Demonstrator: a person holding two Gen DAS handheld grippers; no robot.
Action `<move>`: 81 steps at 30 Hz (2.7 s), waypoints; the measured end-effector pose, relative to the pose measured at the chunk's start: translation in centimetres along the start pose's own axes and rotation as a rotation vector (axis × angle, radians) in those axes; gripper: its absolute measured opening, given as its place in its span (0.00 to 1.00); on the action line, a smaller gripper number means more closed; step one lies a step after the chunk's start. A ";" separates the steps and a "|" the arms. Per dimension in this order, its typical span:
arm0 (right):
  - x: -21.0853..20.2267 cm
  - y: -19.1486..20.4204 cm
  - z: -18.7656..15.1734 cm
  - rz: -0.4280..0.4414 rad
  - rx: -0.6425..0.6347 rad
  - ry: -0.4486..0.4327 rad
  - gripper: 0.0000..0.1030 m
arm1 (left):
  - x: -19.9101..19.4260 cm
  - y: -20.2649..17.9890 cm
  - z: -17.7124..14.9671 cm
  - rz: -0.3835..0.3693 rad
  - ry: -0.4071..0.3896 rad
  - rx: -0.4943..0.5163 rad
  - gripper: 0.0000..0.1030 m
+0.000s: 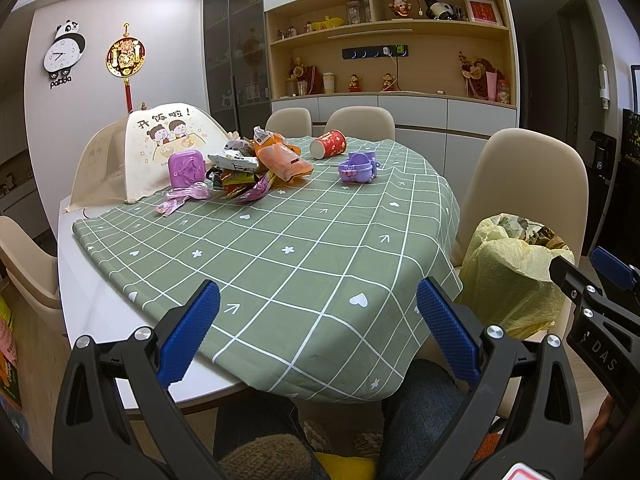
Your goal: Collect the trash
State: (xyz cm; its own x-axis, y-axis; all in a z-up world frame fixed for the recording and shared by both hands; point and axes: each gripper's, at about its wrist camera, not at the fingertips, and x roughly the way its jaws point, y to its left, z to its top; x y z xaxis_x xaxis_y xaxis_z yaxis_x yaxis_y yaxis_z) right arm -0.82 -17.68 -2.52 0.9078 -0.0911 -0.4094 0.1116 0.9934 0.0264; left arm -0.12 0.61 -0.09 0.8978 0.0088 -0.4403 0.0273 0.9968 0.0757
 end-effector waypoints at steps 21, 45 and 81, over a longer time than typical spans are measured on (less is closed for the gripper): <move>0.1 0.0 0.0 -0.001 0.002 0.003 0.59 | 0.1 0.0 0.0 0.000 0.002 -0.001 0.91; 12.7 8.4 7.8 0.184 -0.131 0.068 0.59 | 10.1 11.1 7.5 0.084 0.053 -0.065 0.91; 50.3 21.1 25.9 0.070 0.230 0.380 0.59 | 25.2 27.7 15.4 0.034 -0.003 -0.334 0.88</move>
State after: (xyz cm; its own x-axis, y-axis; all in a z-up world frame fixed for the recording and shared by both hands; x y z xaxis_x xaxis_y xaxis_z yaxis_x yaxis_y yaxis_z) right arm 57.67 -3.14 1.09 0.7082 0.0505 -0.7042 0.1811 0.9511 0.2504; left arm 30.05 27.18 4.70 0.8971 0.0428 -0.4397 -0.1480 0.9669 -0.2078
